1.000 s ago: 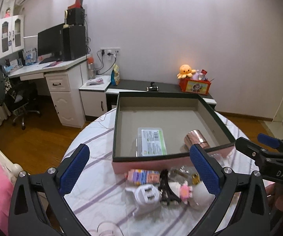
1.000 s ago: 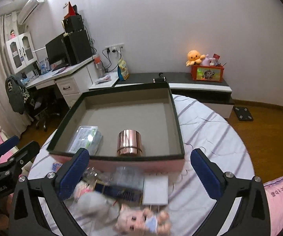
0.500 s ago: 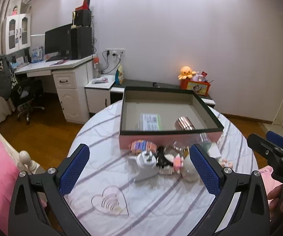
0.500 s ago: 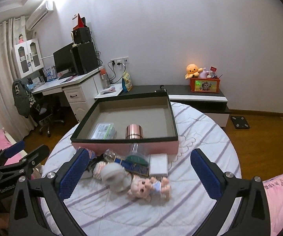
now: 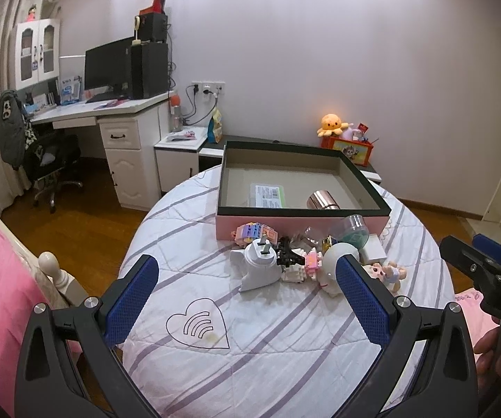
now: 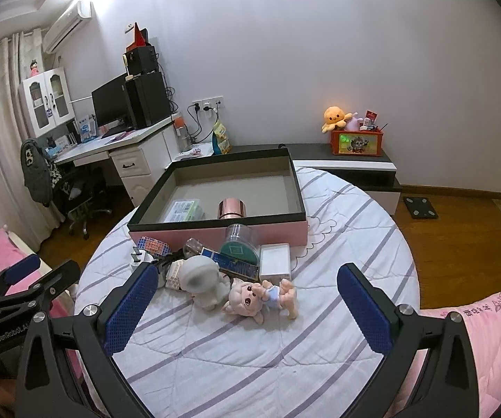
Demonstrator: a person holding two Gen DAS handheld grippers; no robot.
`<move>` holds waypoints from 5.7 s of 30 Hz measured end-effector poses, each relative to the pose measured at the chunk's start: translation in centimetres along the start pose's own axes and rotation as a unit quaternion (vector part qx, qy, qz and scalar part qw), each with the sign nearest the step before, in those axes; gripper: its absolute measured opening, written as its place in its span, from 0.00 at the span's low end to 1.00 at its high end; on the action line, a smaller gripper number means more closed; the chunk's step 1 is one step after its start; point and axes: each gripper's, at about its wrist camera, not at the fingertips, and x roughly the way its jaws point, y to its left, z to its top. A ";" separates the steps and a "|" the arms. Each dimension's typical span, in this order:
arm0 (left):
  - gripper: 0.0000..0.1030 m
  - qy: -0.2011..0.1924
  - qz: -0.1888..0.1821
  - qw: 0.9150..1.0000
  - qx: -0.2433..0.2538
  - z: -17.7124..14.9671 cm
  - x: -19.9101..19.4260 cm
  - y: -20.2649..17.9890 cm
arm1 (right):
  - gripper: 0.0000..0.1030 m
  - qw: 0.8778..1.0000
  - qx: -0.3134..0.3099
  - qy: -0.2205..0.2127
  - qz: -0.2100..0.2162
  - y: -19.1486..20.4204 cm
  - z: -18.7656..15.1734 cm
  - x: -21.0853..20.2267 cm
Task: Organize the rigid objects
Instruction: 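Move both tools back toward the remaining items, then grasp the white plug adapter with the left tool while the right tool grasps the pig doll, then place the plug adapter and pig doll into the pink box, open both tools, then move both tools back toward the remaining items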
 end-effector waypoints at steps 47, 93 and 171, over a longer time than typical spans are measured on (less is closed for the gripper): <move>0.88 0.115 -0.010 0.993 -0.005 -2.1 15.3 0.5 | 0.93 0.990 -0.001 0.144 -0.004 -2.0 -4.7 12.3; 0.50 0.109 -0.049 0.993 0.005 -4.7 8.8 2.0 | 0.43 0.989 0.000 0.137 0.057 -1.9 -4.8 9.5; 1.00 0.009 -0.014 1.000 -0.001 4.5 5.8 1.6 | 1.00 1.000 0.003 0.011 0.015 -0.1 5.9 6.9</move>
